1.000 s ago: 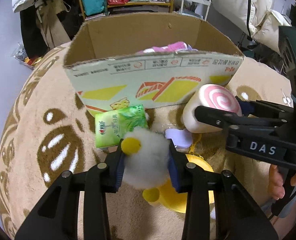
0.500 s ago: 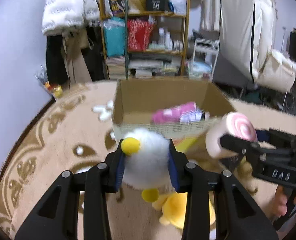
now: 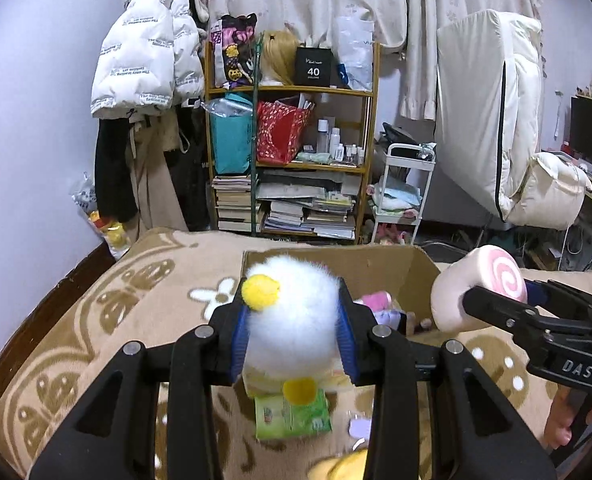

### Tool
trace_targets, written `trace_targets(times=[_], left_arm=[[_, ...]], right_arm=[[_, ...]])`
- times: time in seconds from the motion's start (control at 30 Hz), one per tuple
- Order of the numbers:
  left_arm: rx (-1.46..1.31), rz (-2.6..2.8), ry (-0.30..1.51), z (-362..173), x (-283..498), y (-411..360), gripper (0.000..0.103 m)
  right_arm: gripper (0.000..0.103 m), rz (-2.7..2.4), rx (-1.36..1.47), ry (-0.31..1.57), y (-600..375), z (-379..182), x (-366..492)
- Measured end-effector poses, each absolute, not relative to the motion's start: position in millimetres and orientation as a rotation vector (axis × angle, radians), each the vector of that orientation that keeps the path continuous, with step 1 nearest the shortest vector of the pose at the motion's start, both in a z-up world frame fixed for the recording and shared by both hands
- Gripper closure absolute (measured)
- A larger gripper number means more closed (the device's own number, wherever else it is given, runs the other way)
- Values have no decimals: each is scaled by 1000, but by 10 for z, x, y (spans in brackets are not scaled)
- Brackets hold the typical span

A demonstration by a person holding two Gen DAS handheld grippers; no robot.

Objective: Organize soft objects
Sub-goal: 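Lift the chick with the left tool while the right tool carries the cushion over the box, then open both tools to drop the chick and cushion into the box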

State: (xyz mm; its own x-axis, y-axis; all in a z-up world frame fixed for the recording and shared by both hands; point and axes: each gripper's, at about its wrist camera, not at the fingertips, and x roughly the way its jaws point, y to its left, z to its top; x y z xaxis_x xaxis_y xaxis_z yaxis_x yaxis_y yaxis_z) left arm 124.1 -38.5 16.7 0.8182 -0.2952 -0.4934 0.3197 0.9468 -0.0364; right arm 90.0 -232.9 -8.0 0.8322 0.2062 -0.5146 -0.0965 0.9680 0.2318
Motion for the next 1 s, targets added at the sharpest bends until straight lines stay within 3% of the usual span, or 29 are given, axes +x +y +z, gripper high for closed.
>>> trace_targets(times=[0.3,1.0], left_arm=[[40,-308,472,196,1479,-464,67],[42,-354,604,-188,1778,-587,67]], right_arm=[[40,157,167,517,-2354,-80,1194],[36,139,262,637,-2578,-563,1581]])
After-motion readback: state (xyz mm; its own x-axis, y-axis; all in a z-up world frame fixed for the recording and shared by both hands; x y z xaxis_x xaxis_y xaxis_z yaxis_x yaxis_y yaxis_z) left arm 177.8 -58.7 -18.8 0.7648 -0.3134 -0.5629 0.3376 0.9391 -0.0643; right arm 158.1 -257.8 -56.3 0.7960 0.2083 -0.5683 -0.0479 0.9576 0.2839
